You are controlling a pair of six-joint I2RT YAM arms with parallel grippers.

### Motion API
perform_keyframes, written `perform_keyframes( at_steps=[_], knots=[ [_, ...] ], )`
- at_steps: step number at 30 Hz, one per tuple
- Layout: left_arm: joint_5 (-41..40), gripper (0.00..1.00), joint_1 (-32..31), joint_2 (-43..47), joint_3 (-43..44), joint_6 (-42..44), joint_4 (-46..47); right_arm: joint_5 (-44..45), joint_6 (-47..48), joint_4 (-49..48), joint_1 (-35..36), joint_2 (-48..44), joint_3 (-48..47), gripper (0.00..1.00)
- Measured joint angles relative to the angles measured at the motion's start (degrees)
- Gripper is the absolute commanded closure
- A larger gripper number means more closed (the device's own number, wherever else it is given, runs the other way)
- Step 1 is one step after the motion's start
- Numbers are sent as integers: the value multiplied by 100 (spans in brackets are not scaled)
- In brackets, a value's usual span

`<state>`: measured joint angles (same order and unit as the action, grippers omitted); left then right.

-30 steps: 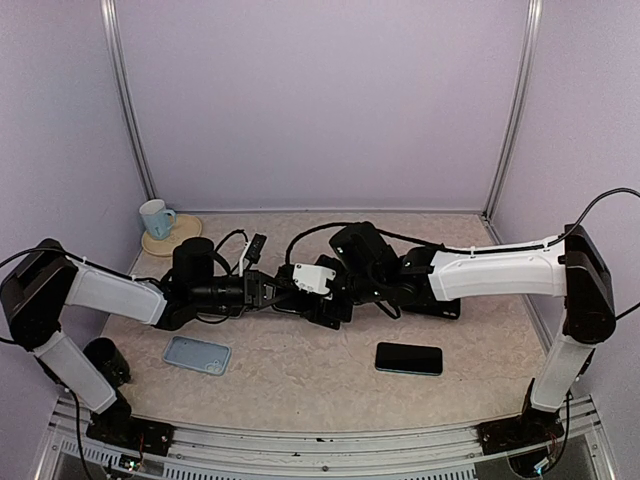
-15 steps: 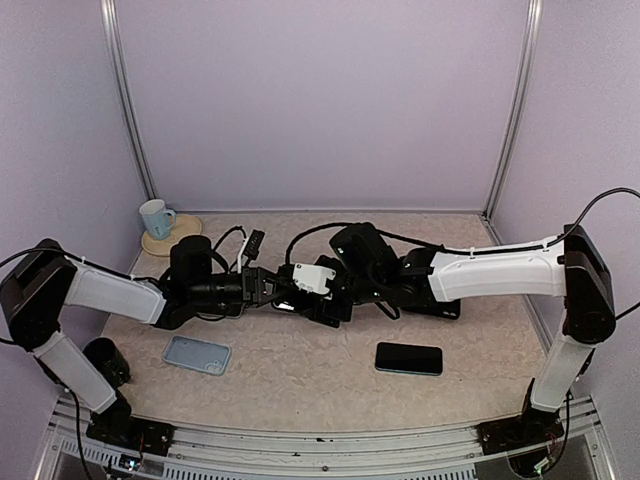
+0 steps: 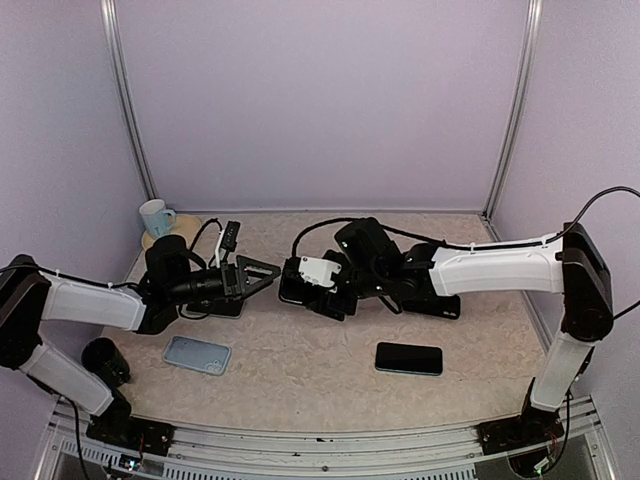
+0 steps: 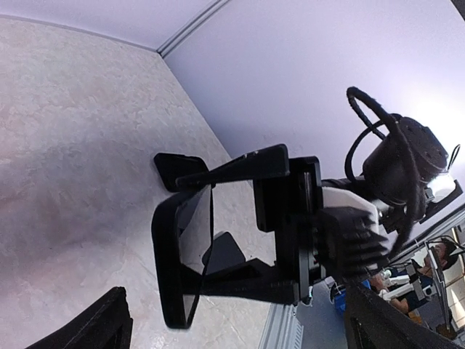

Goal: Put the phone into the phone case
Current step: Pass from the left arm to the right, then place the phone with the phone case at the center of the board.

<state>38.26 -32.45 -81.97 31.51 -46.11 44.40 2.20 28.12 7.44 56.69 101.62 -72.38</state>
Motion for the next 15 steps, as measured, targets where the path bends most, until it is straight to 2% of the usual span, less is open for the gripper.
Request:
perform_keyframes(
  at_steps=[5, 15],
  knots=[
    [-240, 1, 234, 380, -302, 9, -44, -63, 192, 278, -426, 201, -295, 25],
    [-835, 1, 323, 898, -643, 96, -367, -155, 828, 813, -1228, 1174, -1729, 25]
  ],
)
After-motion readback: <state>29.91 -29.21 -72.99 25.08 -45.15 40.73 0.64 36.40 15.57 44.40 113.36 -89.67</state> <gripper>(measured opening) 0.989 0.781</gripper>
